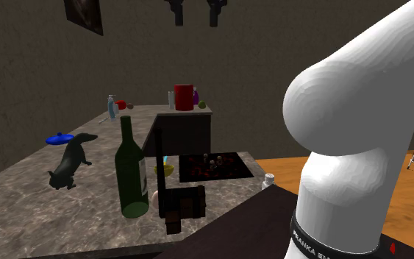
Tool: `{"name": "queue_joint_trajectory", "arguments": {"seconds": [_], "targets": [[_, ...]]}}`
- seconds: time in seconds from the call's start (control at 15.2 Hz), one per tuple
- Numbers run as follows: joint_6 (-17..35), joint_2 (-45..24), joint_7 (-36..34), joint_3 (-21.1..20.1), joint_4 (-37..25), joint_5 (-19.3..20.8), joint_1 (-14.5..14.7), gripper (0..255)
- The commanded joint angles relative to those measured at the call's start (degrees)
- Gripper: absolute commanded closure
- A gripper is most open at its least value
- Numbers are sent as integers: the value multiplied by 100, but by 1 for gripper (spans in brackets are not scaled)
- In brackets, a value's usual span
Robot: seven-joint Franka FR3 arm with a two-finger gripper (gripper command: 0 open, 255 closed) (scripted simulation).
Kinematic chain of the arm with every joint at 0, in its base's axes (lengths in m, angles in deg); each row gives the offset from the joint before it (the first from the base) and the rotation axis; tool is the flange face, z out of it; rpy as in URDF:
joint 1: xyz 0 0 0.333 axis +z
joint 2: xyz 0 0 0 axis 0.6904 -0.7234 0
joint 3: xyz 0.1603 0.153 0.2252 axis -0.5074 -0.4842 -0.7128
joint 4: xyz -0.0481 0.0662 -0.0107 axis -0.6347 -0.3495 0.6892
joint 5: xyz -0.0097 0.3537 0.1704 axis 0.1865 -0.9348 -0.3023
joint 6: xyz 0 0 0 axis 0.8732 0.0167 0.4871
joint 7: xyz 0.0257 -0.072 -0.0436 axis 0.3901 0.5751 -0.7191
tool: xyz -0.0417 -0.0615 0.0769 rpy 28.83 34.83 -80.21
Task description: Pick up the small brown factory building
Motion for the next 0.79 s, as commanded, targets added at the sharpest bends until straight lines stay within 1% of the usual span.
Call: {"name": "queue_joint_trajectory", "arguments": {"seconds": [0.0,0.4,0.73], "targets": [[0,0,0,0,0,0,0,0],[1012,-35,-441,-63,1095,-210,-66,0],[1946,-291,-792,-149,1862,-407,-107,0]]}}
